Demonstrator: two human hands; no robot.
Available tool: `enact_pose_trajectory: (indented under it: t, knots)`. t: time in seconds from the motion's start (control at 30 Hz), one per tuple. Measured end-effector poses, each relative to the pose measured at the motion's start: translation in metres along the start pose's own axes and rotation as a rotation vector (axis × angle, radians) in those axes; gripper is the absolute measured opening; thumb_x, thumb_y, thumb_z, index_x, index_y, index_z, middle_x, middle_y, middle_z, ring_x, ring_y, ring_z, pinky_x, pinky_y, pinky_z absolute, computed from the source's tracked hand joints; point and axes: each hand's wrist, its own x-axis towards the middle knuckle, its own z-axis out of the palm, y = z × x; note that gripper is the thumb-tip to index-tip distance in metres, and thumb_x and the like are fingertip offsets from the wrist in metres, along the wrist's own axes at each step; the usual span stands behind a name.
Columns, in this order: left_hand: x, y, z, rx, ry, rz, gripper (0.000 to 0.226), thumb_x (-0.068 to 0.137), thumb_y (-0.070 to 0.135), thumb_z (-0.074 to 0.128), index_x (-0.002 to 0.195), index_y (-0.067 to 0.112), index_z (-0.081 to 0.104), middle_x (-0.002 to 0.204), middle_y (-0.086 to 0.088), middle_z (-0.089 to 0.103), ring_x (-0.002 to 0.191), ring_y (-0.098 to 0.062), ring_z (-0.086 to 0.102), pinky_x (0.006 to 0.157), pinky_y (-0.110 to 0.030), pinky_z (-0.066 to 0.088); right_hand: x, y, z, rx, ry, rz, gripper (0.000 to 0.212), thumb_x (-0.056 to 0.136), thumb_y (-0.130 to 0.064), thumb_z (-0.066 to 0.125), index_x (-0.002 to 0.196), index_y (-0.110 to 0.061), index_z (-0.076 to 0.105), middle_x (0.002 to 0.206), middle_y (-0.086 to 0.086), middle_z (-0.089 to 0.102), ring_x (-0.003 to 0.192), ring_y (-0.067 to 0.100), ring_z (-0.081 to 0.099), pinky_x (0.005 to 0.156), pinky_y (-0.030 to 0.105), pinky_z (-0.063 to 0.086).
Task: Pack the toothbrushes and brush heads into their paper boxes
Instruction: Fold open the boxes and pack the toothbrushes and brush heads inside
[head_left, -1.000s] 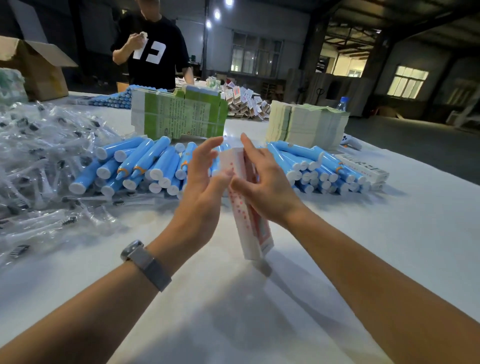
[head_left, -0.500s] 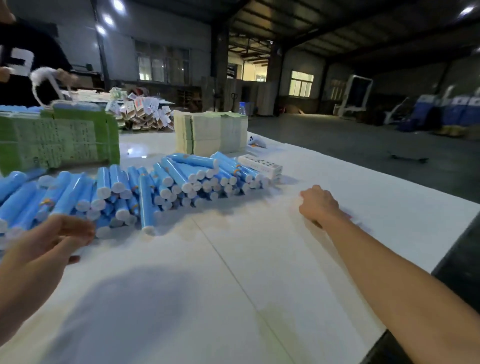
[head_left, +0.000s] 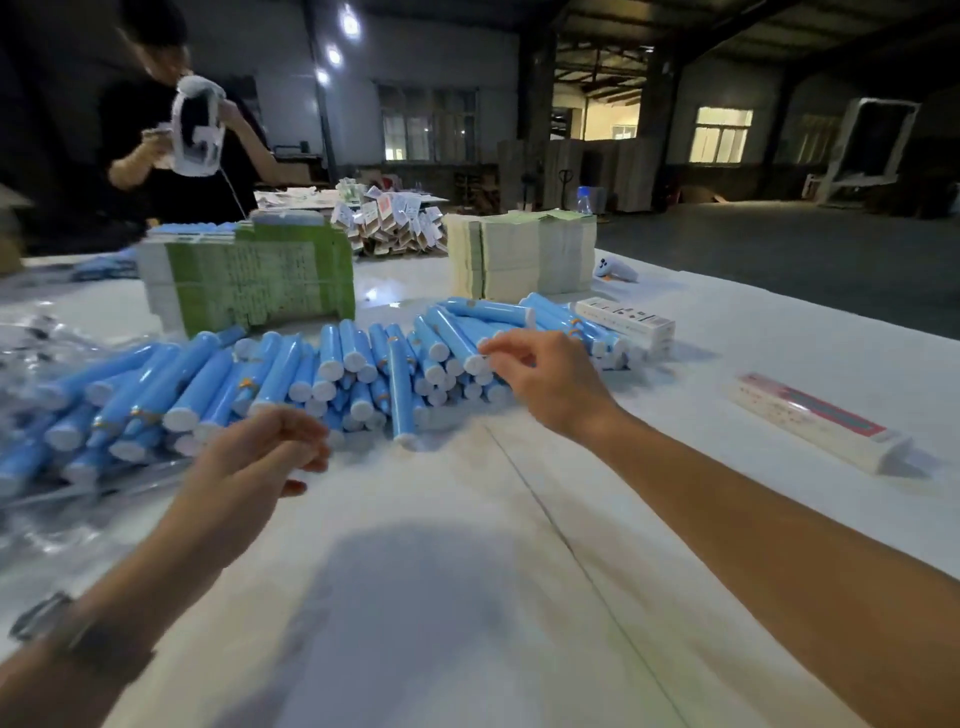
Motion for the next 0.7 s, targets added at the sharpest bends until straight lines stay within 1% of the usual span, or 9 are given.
enact_pose_trajectory:
  t: [0.1,0.17,0.23,0.3,0.37,0.47,0.53,0.63,0.7]
  knots:
    - [-0.011,0.012,0.006,0.006,-0.031,0.02,0.022,0.092,-0.006,0.054,0.085,0.012,0.066,0.076,0.0,0.07,0.072,-0.01,0.065,0.071,-0.032,0.047,-0.024,-0.085,0.068,0.477,-0.155,-0.064,0.015,0.082,-0.029,0.057,0.08,-0.03,0.072,0.065,-0.011,0.068,0.064,0.007,0.063,0.068,0.032,0.053]
    - [-0.013,0.015,-0.003,0.008,-0.014,0.045,0.013,0.082,0.005,0.057,0.086,0.011,0.068,0.075,0.0,0.068,0.071,-0.012,0.062,0.068,-0.032,0.047,-0.04,-0.122,0.109,0.646,-0.154,-0.048,0.015,0.083,-0.026,0.057,0.077,-0.029,0.07,0.063,-0.012,0.065,0.062,0.009,0.062,0.063,0.033,0.052]
    - [-0.016,0.009,-0.026,0.065,0.032,0.052,0.026,0.07,0.011,0.049,0.084,0.017,0.071,0.073,0.002,0.069,0.071,-0.014,0.062,0.065,-0.032,0.049,-0.051,-0.143,0.139,0.738,-0.125,0.002,0.015,0.088,-0.016,0.059,0.084,-0.025,0.071,0.069,-0.011,0.065,0.065,0.011,0.062,0.061,0.032,0.052]
    - [-0.021,-0.007,-0.059,0.271,0.086,0.054,0.028,0.067,0.012,0.046,0.076,0.026,0.069,0.07,0.008,0.069,0.068,-0.012,0.061,0.067,-0.03,0.048,-0.056,-0.153,0.162,0.786,-0.115,0.033,0.018,0.091,-0.008,0.058,0.087,-0.021,0.069,0.068,-0.011,0.062,0.061,0.004,0.057,0.059,0.025,0.047]
    - [-0.028,-0.023,-0.095,0.544,0.183,-0.004,0.026,0.076,0.011,0.052,0.071,0.035,0.062,0.073,0.011,0.069,0.073,-0.018,0.063,0.074,-0.035,0.051,-0.064,-0.158,0.18,0.803,-0.145,0.021,0.019,0.092,-0.006,0.057,0.085,-0.021,0.067,0.063,-0.015,0.059,0.055,-0.002,0.051,0.059,0.016,0.04]
    - [-0.037,-0.039,-0.153,0.892,0.284,-0.112,0.028,0.082,0.007,0.056,0.097,0.027,0.067,0.101,-0.005,0.069,0.099,-0.032,0.062,0.087,-0.041,0.051,-0.086,-0.167,0.199,0.81,-0.295,-0.067,0.012,0.085,-0.02,0.058,0.082,-0.028,0.066,0.065,-0.022,0.062,0.057,-0.003,0.05,0.059,0.012,0.039]
    - [-0.047,-0.04,-0.193,1.142,0.382,-0.243,0.039,0.08,0.01,0.056,0.116,0.025,0.059,0.117,-0.01,0.057,0.114,-0.037,0.05,0.094,-0.043,0.044,-0.093,-0.17,0.204,0.828,-0.331,-0.112,0.012,0.079,-0.026,0.056,0.078,-0.032,0.067,0.07,-0.02,0.065,0.061,-0.002,0.052,0.061,0.014,0.043]
    - [-0.074,-0.038,-0.243,1.419,0.641,-0.345,0.052,0.078,0.022,0.064,0.122,0.029,0.039,0.12,-0.01,0.038,0.113,-0.033,0.032,0.094,-0.047,0.034,-0.093,-0.171,0.205,0.82,-0.364,-0.135,0.013,0.078,-0.028,0.056,0.08,-0.033,0.068,0.071,-0.016,0.065,0.065,0.002,0.055,0.064,0.021,0.046]
    - [-0.089,-0.039,-0.261,1.438,0.669,-0.495,0.064,0.077,0.029,0.068,0.129,0.031,0.03,0.127,-0.012,0.033,0.12,-0.035,0.027,0.099,-0.049,0.032,-0.093,-0.17,0.206,0.802,-0.385,-0.135,0.013,0.077,-0.029,0.056,0.082,-0.031,0.068,0.07,-0.015,0.064,0.067,0.005,0.057,0.067,0.025,0.046]
